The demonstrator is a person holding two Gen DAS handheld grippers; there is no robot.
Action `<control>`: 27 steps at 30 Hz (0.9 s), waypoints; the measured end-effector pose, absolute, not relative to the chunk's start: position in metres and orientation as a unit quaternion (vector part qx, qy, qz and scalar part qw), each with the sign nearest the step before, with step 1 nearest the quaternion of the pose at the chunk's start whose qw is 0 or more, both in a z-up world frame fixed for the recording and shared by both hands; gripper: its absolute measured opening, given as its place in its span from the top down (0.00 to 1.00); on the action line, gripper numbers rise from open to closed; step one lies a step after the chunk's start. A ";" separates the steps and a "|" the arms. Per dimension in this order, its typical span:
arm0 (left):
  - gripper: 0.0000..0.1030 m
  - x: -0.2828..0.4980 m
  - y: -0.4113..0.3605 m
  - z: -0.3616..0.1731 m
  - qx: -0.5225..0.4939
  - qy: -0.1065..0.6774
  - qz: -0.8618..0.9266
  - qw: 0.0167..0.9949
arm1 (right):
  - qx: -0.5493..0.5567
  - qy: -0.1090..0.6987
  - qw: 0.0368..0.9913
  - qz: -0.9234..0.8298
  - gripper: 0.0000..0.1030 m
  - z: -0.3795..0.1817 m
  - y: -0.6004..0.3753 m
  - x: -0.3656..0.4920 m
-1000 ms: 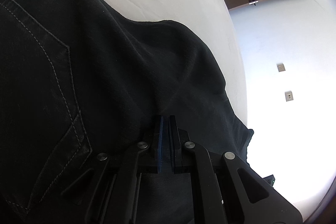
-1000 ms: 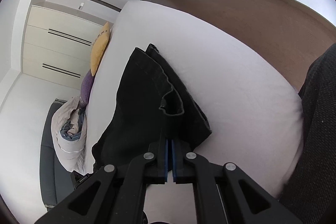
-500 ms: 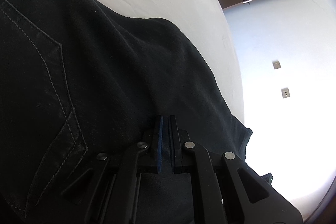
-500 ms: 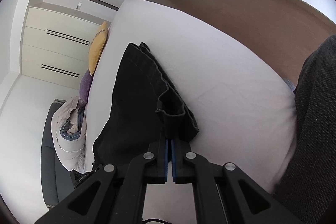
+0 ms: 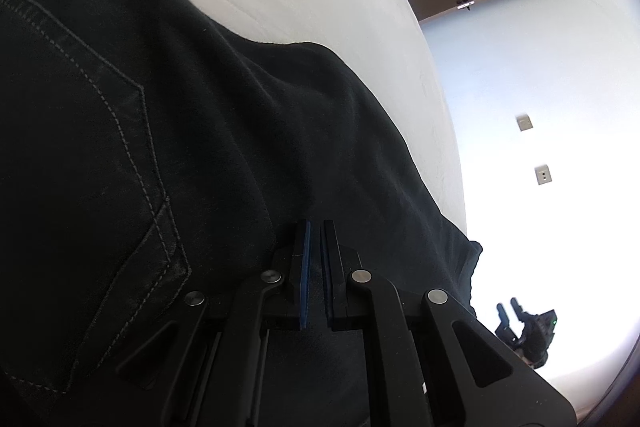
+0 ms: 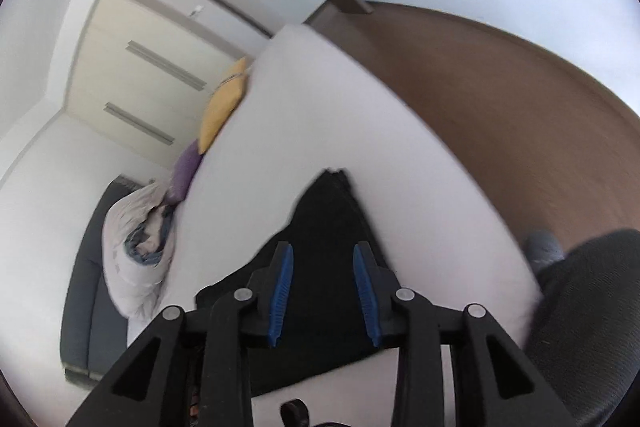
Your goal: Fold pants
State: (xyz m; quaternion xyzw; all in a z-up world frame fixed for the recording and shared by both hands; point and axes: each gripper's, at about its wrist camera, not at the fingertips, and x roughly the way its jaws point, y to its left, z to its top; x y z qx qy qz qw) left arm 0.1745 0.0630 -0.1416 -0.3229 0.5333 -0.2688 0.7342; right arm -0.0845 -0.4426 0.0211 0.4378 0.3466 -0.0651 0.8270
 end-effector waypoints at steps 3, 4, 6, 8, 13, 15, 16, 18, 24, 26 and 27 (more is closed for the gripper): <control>0.94 0.176 0.068 -0.149 -0.352 0.533 -0.267 0.722 | 0.409 0.398 0.820 0.056 0.65 0.010 -0.400 -0.016; 0.94 0.176 0.069 -0.150 -0.357 0.533 -0.266 0.719 | 0.399 0.412 0.817 0.069 0.65 0.004 -0.391 -0.001; 0.94 0.175 0.070 -0.151 -0.359 0.534 -0.267 0.718 | 0.389 0.458 0.791 0.115 0.65 -0.021 -0.366 0.039; 0.94 0.175 0.070 -0.152 -0.358 0.534 -0.269 0.718 | 0.380 0.497 0.775 0.095 0.65 -0.050 -0.357 0.066; 0.94 0.175 0.075 -0.157 -0.366 0.529 -0.278 0.713 | 0.426 0.502 0.751 0.052 1.00 -0.090 -0.401 0.083; 0.94 0.175 0.076 -0.159 -0.366 0.525 -0.281 0.715 | 0.435 0.482 0.760 0.033 1.00 -0.086 -0.425 0.082; 0.94 0.175 0.077 -0.159 -0.368 0.523 -0.282 0.715 | 0.432 0.471 0.769 0.020 1.00 -0.083 -0.439 0.080; 0.94 0.176 0.075 -0.160 -0.370 0.519 -0.281 0.717 | 0.426 0.454 0.782 -0.009 1.00 -0.077 -0.461 0.077; 0.94 0.172 0.074 -0.159 -0.366 0.517 -0.280 0.721 | 0.404 0.430 0.807 -0.028 0.81 -0.038 -0.461 0.062; 0.94 0.172 0.073 -0.159 -0.365 0.517 -0.278 0.723 | 0.406 0.432 0.805 0.029 0.72 -0.026 -0.431 0.050; 0.94 0.171 0.070 -0.159 -0.365 0.517 -0.277 0.723 | 0.403 0.438 0.801 0.059 0.68 -0.023 -0.412 0.043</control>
